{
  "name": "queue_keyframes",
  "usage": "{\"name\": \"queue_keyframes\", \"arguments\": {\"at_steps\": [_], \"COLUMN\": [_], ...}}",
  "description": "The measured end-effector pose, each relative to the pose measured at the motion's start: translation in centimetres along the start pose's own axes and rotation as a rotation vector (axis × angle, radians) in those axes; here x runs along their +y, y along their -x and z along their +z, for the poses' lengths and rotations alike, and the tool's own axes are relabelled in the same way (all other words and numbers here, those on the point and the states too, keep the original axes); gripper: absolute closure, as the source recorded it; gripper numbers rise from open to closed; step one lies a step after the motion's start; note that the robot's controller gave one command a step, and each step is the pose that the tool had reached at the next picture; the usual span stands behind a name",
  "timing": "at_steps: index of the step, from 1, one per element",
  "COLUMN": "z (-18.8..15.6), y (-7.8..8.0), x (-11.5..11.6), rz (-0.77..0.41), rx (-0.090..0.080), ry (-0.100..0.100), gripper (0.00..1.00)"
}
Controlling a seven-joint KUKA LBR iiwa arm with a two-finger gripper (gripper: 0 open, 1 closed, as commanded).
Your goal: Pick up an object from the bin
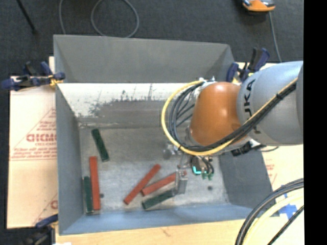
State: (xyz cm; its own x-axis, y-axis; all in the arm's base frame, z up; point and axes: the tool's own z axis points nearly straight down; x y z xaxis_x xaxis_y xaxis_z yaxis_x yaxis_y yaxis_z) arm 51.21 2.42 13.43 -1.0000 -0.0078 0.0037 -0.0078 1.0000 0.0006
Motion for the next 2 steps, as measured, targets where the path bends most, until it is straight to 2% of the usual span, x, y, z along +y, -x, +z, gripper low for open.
{"name": "queue_keyframes", "arguments": {"at_steps": [1, 2], "z": [6.49, 6.40], "y": [2.45, 2.55], "x": [5.08, 5.01], "rz": [-0.425, -0.421], "rx": [-0.004, -0.007], "ry": [-0.001, -0.001], "gripper": [0.00, 0.00]}}
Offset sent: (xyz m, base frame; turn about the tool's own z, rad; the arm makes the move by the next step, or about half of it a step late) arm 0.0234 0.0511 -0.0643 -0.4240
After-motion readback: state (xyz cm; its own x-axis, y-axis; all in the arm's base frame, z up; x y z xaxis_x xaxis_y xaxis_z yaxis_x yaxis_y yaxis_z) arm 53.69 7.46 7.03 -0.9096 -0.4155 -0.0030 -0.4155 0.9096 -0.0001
